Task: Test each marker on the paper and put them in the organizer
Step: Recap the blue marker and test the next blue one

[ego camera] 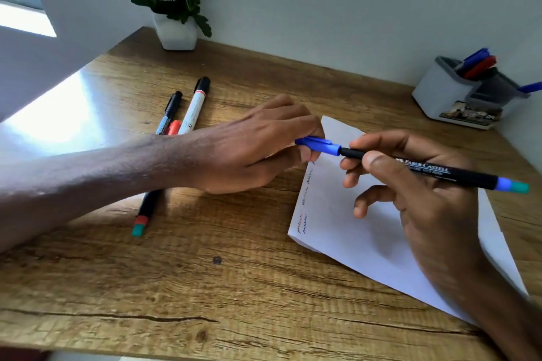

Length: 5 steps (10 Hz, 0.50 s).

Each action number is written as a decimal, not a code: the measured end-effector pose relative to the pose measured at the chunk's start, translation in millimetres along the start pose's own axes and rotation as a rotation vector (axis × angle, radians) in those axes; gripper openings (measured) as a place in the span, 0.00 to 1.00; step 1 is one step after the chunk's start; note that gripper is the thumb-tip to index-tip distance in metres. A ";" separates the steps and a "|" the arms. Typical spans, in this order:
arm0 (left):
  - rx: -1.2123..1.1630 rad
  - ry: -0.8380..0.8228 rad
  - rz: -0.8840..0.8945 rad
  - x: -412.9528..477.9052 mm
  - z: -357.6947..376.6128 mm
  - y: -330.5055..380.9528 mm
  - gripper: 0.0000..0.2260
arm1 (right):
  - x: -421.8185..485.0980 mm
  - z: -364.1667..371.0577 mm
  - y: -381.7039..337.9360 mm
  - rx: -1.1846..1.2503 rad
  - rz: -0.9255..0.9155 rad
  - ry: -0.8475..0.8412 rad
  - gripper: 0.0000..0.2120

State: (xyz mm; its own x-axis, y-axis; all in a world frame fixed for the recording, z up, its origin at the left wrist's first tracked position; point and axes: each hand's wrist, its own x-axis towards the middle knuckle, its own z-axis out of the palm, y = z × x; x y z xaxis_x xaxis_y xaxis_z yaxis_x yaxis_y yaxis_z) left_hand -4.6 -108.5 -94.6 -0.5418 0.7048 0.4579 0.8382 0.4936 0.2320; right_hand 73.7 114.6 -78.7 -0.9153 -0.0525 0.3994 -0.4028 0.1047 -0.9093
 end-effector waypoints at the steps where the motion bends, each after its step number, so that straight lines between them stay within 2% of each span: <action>1: -0.064 -0.027 -0.016 6.1 -10.5 9.6 0.12 | 0.0 0.8 -1.0 0.018 0.018 0.021 0.09; 2: -0.096 -0.051 0.004 8.0 -14.0 13.4 0.15 | 1.5 1.8 -1.7 0.007 0.019 0.003 0.06; 3: -0.123 -0.050 0.021 8.4 -15.6 19.3 0.13 | 3.9 3.0 -0.6 0.007 0.019 -0.012 0.05; 5: -0.265 -0.109 -0.062 8.0 -16.3 21.5 0.07 | 7.4 1.8 3.3 0.007 0.016 -0.042 0.07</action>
State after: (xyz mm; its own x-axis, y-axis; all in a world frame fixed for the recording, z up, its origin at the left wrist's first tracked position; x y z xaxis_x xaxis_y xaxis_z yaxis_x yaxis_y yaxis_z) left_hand 10.1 -100.5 -71.9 -0.5842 0.7352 0.3438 0.7824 0.3975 0.4794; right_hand 65.6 112.8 -78.9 -0.9206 -0.0921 0.3794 -0.3876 0.0989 -0.9165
